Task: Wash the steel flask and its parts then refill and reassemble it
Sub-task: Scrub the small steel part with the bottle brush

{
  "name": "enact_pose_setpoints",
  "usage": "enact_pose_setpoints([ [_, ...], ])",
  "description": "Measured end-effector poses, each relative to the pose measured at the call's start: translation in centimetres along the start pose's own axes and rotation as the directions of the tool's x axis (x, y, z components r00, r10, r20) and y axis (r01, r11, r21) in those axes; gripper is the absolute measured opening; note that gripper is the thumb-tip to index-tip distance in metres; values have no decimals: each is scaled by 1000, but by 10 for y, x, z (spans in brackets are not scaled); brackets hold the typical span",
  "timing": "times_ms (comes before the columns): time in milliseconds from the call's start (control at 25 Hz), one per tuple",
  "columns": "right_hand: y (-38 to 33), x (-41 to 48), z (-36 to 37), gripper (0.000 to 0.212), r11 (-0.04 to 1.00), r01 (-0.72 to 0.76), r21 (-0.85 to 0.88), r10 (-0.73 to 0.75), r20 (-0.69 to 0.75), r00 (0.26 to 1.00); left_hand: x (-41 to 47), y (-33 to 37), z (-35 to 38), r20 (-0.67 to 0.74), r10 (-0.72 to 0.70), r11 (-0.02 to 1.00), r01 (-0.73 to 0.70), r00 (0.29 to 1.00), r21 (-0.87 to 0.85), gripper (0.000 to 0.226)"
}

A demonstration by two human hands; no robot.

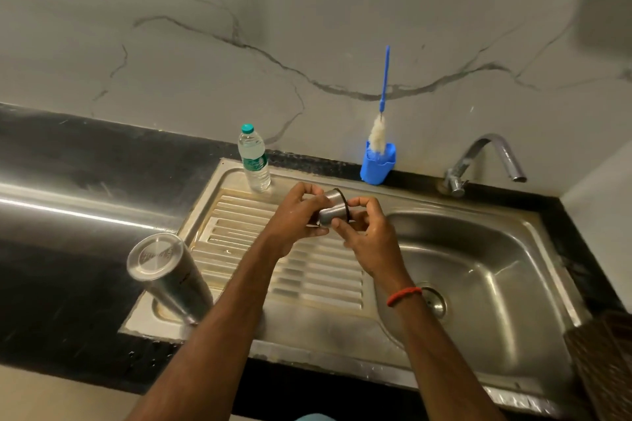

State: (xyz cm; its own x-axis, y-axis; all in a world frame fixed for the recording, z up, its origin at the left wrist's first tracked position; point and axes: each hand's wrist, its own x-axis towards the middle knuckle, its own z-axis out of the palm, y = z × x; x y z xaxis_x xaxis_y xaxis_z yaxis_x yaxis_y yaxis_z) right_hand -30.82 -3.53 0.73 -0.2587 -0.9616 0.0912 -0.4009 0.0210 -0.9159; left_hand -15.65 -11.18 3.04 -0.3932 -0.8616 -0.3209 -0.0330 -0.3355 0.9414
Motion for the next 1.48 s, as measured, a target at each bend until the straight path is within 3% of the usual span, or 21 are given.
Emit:
enact_pose_setpoints([
  [240,-4,10,-29,28,1000,26,10,-26,-32,999,6,8,34,107,106,975,-124,989,182,33],
  [440,-5,20,-51,29,998,57,3,-57,-74,996,17,15,49,126,145,978,-162,981,135,46],
  [640,-4,39,-73,31,1000,11,22,-9,-95,995,29,16,58,45,209,973,-212,977,94,36],
  [880,-4,80,-88,27,999,-37,25,40,-144,989,49,26,57,-47,329,940,-323,943,106,46],
  [1320,-34,205,-97,39,993,-26,-116,2,-206,978,103,59,45,-157,439,895,-416,885,160,54],
  [1480,-36,256,-88,51,963,-43,-267,9,-130,992,116,55,40,-163,413,908,-389,896,157,55],
])
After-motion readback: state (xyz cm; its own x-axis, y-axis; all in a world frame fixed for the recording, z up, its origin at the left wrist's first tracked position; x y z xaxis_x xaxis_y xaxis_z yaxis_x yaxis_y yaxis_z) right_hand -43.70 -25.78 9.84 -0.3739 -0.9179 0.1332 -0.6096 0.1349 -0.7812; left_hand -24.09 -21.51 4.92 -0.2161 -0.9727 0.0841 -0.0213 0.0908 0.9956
